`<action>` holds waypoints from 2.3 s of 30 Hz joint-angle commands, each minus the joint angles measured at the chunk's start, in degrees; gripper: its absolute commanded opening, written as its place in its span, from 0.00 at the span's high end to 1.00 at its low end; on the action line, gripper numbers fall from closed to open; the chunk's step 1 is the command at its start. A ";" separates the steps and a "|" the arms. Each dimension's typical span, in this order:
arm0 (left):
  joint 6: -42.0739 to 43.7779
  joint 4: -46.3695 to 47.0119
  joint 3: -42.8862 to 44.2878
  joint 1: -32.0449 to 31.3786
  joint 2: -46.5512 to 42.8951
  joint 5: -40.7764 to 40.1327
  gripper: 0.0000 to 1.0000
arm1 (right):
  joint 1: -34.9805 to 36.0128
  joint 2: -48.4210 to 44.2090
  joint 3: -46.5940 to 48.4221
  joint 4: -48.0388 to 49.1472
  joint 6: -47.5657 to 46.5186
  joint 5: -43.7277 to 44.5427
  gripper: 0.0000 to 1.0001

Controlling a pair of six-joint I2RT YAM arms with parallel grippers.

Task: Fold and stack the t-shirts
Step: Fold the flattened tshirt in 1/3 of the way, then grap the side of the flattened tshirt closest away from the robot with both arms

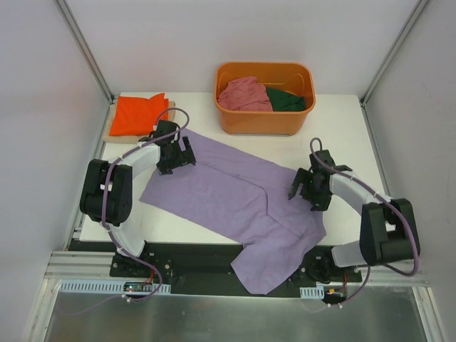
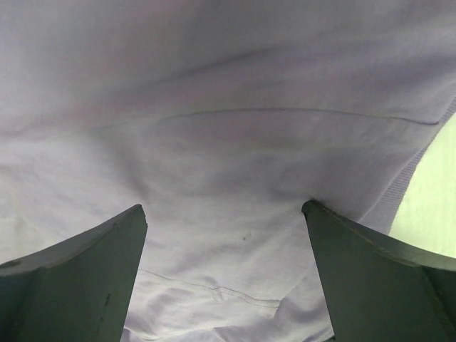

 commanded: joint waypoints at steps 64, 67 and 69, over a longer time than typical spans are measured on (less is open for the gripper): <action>-30.58 -22.78 -37.41 -5.90 -45.94 -17.29 0.60 | 14.91 -21.28 0.60 -17.30 -1.34 14.16 0.04; -30.14 -21.02 -37.41 -5.90 -44.98 -15.63 0.66 | 15.00 -21.28 0.42 -17.30 -1.43 14.15 0.04; -29.79 -19.79 -37.32 -6.16 -44.36 -14.57 0.68 | 14.91 -21.46 0.34 -17.57 -1.52 13.80 0.04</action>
